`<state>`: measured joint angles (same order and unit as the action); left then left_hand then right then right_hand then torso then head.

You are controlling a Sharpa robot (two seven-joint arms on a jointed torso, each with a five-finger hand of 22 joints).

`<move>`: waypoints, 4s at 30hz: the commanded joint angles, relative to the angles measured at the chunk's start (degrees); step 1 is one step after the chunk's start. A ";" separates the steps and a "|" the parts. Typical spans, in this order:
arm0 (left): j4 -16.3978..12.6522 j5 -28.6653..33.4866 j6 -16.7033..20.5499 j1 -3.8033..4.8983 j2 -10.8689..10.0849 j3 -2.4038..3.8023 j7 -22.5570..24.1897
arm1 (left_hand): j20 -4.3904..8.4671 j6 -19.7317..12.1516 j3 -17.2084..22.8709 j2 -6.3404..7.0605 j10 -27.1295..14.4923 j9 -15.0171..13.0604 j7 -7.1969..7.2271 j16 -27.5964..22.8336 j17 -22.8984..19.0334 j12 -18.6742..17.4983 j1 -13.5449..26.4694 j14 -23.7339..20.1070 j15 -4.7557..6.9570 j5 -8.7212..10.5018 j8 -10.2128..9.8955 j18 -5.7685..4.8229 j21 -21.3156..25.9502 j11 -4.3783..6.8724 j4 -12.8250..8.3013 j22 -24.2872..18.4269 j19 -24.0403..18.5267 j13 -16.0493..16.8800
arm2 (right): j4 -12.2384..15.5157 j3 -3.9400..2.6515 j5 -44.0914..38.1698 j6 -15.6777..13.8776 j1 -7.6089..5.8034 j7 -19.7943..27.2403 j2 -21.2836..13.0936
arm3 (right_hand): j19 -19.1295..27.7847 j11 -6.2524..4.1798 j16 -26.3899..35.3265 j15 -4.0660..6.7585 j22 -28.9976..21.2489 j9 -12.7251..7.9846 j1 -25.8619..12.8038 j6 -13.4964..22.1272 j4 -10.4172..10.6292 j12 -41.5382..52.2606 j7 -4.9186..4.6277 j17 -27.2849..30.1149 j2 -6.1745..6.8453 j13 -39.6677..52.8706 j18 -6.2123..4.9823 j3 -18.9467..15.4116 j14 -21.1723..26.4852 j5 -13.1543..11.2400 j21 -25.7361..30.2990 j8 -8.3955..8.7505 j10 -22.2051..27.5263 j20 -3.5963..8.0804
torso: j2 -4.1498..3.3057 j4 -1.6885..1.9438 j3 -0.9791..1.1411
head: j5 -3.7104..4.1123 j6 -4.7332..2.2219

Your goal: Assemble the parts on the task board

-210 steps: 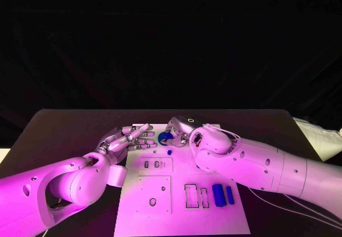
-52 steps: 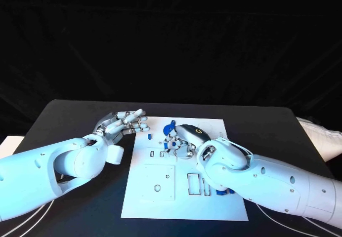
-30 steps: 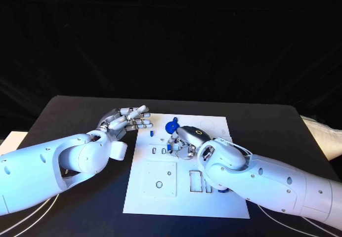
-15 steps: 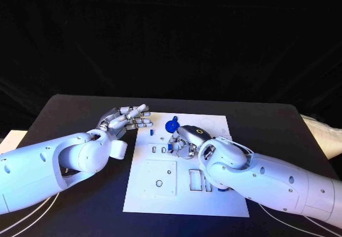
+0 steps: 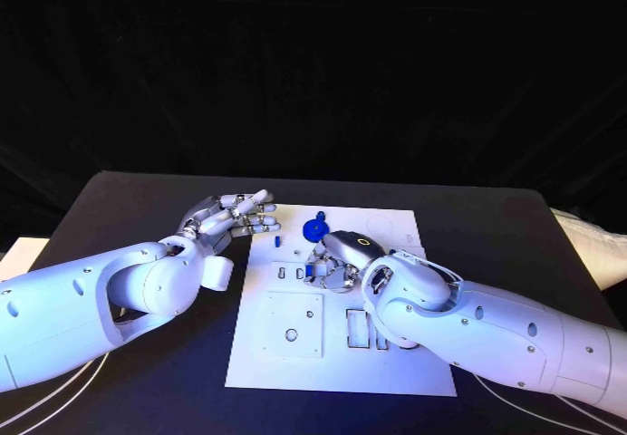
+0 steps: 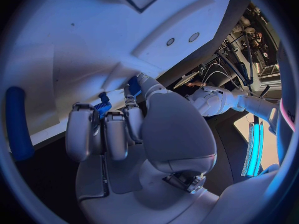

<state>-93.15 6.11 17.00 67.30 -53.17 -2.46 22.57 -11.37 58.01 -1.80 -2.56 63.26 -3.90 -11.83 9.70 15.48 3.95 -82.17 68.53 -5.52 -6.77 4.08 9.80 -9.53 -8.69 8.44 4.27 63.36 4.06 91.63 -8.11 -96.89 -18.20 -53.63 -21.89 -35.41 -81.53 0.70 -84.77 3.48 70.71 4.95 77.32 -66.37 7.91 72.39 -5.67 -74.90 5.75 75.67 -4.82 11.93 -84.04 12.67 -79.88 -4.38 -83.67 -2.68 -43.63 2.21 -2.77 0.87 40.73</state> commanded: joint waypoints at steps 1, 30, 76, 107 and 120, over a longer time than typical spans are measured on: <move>-0.05 0.15 -1.18 0.03 0.17 0.04 0.56 | -0.32 -0.34 0.05 0.04 -0.46 -0.05 -0.18 -0.35 0.10 -0.28 -0.71 -0.47 0.00 -0.22 -0.25 0.60 0.35 -0.06 -0.40 -0.08 -0.07 -0.01 | -0.40 0.43 -0.28 2.30 0.47 -1.65 -0.27 | 0.36 0.11 0.29 -0.25 -0.17 -0.01 -0.40 0.49 0.02 -0.45 -0.02 -7.87 0.64 2.69 0.82 -0.30 -4.45 0.15 0.15 0.33 0.43 -0.15 | 0.02 0.06 0.03 | 0.13 0.14; 0.39 -2.77 0.02 0.03 0.39 0.04 -0.82 | 0.29 -0.57 0.16 -0.05 0.10 -0.09 0.22 1.09 1.50 -0.03 -0.33 2.25 0.78 -0.22 -0.14 0.79 -0.45 0.43 -0.78 0.40 2.01 0.10 | 2.95 0.20 6.52 -23.70 0.55 11.18 -3.01 | -0.94 1.90 -0.64 -1.83 3.06 -0.65 -1.03 8.42 5.77 -2.24 -1.91 -9.08 3.27 1.14 1.39 -10.55 -4.72 0.95 -1.55 0.25 1.68 -1.74 | 0.11 -0.08 0.13 | 0.55 -0.26; 11.05 -62.67 -23.69 7.52 16.25 0.24 -60.15 | 9.70 -0.79 -12.85 -1.78 13.83 -21.65 9.06 80.30 74.52 64.83 15.27 21.47 10.11 3.90 26.75 -7.17 -72.47 9.90 8.20 74.26 21.86 60.97 | 0.39 -2.87 53.70 -13.44 -6.87 31.48 -18.35 | -1.53 1.92 0.77 -1.87 4.64 -0.53 3.14 7.70 3.72 -4.76 -2.00 -7.42 -0.96 -0.77 1.69 -10.01 -4.28 0.00 -2.42 0.00 3.27 -1.77 | 3.55 -2.29 1.99 | -1.86 0.36; 15.58 -64.59 -31.45 7.36 20.66 0.09 -60.80 | 10.18 -2.34 -14.77 -3.29 14.43 -26.95 9.71 80.30 74.52 65.99 14.44 21.47 10.63 3.99 30.29 -7.37 -73.35 10.48 7.81 75.68 21.94 62.42 | -0.68 -2.26 56.55 -11.56 -6.65 30.69 -18.16 | -1.46 1.92 0.95 -1.86 4.56 -0.52 2.91 7.68 3.75 -5.16 -2.01 -7.22 -1.10 -1.04 1.67 -10.12 -4.22 0.19 -2.38 0.01 3.49 -1.76 | 3.38 -2.25 2.04 | -1.71 1.64; 16.00 -64.60 -31.49 7.26 21.35 -0.01 -60.80 | 10.06 -3.31 -13.37 -4.76 14.33 -29.19 9.66 80.30 74.52 65.91 11.52 21.47 10.54 3.15 31.16 -7.38 -73.42 10.43 7.26 75.93 21.92 62.41 | -0.88 -2.21 56.13 -11.09 -6.49 30.22 -17.95 | -1.43 1.91 1.00 -1.85 4.55 -0.52 2.92 7.68 3.68 -5.23 -2.00 -7.17 -1.36 -1.10 1.66 -10.06 -4.20 0.42 -2.38 0.03 3.54 -1.75 | 3.37 -2.27 2.06 | -1.72 1.94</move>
<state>-77.20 -58.21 -13.26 74.57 -31.97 -2.48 -38.15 -1.64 55.14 -15.52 -7.27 77.30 -33.01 -2.21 89.83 74.91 69.69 -70.08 84.07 4.70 -3.45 35.04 3.13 -82.67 1.85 15.73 74.92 83.94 66.41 90.77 -10.33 -40.36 -30.37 -60.17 8.52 -53.43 -82.79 2.63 -84.00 1.73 74.91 4.36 80.32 -58.40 11.86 67.40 -7.69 -74.94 4.89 74.66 -3.94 1.84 -84.13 12.88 -82.09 -4.18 -80.50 -4.53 -40.23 -0.05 -0.69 -0.83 42.53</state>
